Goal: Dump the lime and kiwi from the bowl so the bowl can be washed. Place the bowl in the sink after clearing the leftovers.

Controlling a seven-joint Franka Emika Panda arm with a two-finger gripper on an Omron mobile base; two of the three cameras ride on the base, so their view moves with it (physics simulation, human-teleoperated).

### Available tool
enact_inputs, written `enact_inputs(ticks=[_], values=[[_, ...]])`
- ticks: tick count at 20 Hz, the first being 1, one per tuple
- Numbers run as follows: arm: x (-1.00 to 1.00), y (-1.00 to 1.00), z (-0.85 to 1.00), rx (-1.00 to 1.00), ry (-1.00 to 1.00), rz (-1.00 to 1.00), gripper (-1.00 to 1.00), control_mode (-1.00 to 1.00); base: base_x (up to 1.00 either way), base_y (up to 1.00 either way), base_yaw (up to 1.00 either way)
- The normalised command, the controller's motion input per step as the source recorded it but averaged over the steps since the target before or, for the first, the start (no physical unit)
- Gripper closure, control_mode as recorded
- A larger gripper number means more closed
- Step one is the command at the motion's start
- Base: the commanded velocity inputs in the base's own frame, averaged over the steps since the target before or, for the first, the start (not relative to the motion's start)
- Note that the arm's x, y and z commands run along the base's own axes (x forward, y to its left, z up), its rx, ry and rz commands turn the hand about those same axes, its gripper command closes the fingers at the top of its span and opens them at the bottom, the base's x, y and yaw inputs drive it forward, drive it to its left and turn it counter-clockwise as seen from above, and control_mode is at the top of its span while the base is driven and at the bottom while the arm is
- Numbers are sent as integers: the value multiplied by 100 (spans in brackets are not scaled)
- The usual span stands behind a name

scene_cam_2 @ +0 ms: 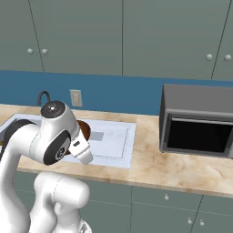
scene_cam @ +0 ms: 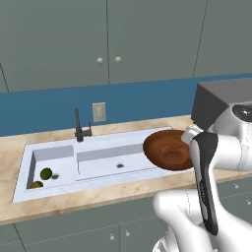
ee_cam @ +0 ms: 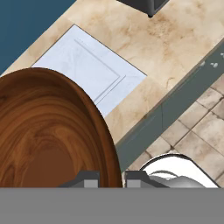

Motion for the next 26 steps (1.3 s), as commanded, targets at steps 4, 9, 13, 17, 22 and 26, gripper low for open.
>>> enact_inputs(ticks=[4,9,13,17,22,26], values=[[0,0,0,0,0,0,100,100,52,0,0],[22,7,-11,0,0,0,100,-100,21,1,0],[43,23,-31,0,2,0,100,-100,0,0,0],[47,36,-30,0,11,0,100,-100,0,0,0],[57,19,-43,0,13,0,100,-100,0,0,0],[20,22,-25,0,12,1,100,-100,0,0,0]])
